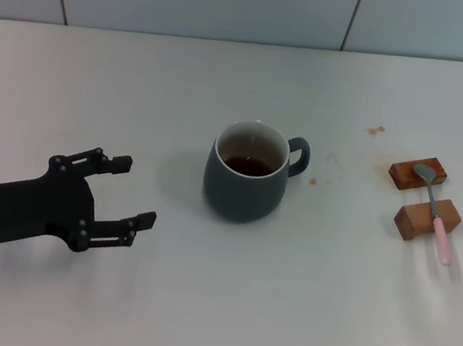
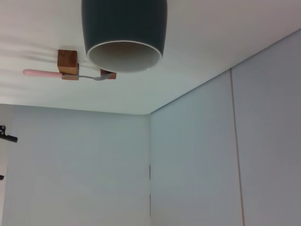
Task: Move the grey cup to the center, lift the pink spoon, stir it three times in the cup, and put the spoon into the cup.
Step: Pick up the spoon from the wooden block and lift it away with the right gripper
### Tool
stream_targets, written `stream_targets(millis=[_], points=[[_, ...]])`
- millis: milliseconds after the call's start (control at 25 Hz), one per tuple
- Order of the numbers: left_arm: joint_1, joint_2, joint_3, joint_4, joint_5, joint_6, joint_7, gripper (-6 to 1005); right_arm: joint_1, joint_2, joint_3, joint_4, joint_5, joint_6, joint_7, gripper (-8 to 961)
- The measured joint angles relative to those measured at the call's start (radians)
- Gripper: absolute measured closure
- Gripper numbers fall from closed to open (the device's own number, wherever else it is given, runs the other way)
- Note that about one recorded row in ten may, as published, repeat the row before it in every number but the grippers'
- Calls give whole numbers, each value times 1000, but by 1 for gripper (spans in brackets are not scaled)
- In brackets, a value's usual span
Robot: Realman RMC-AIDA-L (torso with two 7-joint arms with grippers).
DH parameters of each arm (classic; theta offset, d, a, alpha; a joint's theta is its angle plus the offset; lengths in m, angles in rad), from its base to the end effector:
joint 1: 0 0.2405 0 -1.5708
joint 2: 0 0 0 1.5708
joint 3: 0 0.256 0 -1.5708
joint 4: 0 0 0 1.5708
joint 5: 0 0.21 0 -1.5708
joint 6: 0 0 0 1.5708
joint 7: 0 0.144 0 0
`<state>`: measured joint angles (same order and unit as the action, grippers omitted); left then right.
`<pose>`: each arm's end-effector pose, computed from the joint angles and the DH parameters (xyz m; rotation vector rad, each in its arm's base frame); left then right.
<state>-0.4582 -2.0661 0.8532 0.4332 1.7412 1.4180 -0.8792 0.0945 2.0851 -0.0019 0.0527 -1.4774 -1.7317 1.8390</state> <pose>-0.2863 0.3074 -0.0354 -2.6317 -0.2769 -0.6919 0.3725 0.1775 0.0251 -0.8076 1.6046 2.0308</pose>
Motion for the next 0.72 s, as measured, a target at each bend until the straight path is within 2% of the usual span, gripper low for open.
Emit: stream_targets(millis=[200,720], points=[[-3,1,6,1,0,-3,-3,142,-14,0,-10,28,-4,38,2,123],[-6,-2,6,4,0,-13,-10,146,-4,3,-57,70,-9,153,-28,123]])
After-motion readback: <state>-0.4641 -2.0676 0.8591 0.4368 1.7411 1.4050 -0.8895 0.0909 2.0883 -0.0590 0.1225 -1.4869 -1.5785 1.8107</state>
